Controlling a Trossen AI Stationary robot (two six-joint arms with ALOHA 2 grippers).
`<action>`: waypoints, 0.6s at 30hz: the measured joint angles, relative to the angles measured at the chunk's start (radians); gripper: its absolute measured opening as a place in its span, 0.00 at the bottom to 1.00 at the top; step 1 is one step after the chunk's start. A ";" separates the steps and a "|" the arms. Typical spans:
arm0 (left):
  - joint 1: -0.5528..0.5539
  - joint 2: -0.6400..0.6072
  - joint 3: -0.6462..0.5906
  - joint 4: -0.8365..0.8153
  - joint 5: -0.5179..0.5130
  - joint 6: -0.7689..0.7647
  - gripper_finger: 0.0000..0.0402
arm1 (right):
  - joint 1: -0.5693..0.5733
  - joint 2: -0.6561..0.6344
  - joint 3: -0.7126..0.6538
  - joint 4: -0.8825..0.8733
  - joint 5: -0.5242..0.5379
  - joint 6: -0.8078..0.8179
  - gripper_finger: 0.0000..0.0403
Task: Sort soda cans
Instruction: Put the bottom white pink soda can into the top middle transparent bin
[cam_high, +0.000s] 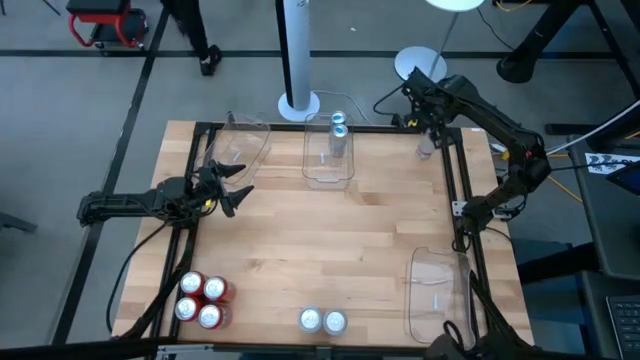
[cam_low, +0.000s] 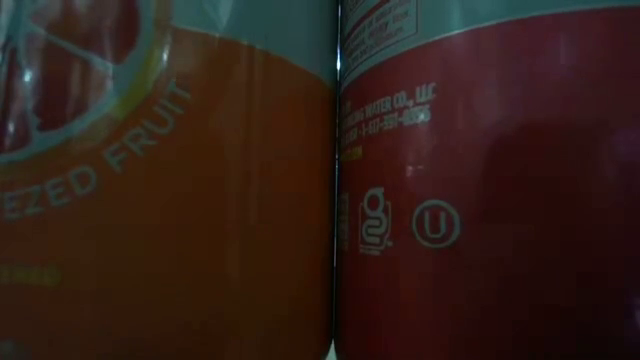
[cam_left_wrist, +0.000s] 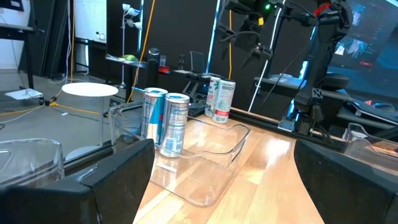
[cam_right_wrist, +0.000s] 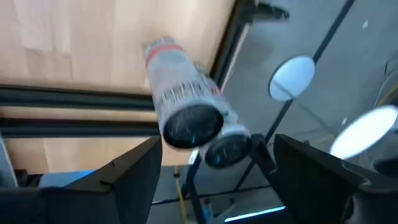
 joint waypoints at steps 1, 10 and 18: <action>0.000 0.000 0.000 0.000 0.000 0.000 0.93 | 0.001 0.000 -0.005 0.011 -0.011 -0.014 0.76; 0.000 0.000 0.000 0.000 0.001 0.001 0.93 | 0.000 -0.001 -0.045 0.018 -0.007 -0.077 0.76; 0.000 0.000 0.000 0.000 0.001 -0.002 0.93 | 0.000 -0.001 -0.136 0.022 0.036 -0.108 0.83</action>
